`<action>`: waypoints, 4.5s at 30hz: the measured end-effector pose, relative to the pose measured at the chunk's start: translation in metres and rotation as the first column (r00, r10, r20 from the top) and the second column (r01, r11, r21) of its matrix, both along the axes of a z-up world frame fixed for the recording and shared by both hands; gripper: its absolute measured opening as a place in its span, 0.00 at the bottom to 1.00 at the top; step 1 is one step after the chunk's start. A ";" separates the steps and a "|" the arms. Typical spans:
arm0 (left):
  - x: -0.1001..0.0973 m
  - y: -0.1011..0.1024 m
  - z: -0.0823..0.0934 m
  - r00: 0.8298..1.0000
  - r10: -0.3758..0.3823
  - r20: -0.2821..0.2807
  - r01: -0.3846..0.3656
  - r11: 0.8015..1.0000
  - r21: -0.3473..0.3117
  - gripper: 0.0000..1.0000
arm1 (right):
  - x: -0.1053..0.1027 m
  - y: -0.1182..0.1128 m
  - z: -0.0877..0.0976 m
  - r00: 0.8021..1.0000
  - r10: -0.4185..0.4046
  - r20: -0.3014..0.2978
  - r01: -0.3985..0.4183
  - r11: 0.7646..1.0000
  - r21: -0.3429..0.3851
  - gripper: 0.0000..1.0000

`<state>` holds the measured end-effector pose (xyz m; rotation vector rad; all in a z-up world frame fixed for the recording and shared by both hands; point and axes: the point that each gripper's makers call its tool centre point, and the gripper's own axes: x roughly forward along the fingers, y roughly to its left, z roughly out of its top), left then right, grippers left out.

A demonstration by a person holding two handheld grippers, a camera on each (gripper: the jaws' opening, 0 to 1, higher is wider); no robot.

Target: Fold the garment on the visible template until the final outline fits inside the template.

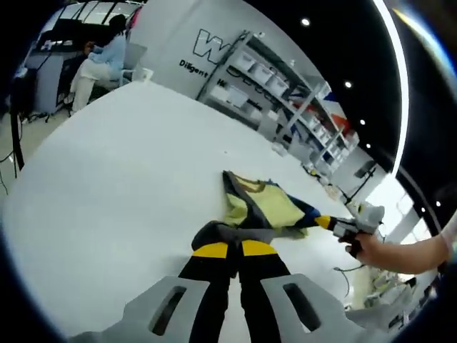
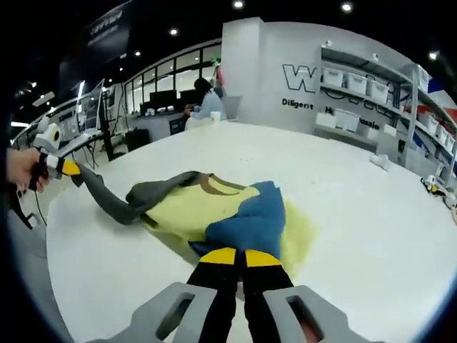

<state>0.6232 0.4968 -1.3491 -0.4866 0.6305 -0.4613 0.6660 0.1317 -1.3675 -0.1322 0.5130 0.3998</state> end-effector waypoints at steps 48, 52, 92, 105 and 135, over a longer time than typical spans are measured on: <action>0.058 0.164 -0.056 0.948 0.266 -0.177 -0.192 0.917 0.350 0.06 | 0.043 -0.146 -0.025 0.985 0.041 -0.168 -0.053 0.997 -0.063 0.00; 0.056 0.155 -0.058 0.950 0.246 -0.194 -0.168 0.923 0.346 0.07 | 0.042 -0.137 -0.026 0.985 0.051 -0.168 -0.061 0.997 -0.052 0.00; 0.036 0.072 -0.018 0.993 0.120 -0.012 -0.106 0.919 0.379 0.18 | -0.060 -0.098 -0.071 0.977 0.024 -0.213 -0.050 0.992 -0.117 0.00; 0.032 0.031 -0.031 0.999 0.004 -0.034 0.010 0.919 0.393 0.17 | -0.056 -0.192 -0.033 0.989 -0.068 -0.132 0.037 0.974 -0.224 0.00; 0.041 -0.002 -0.032 0.995 -0.088 -0.041 0.098 0.911 0.401 0.14 | 0.021 -0.265 0.048 0.943 -0.312 -0.115 0.330 0.921 0.205 0.00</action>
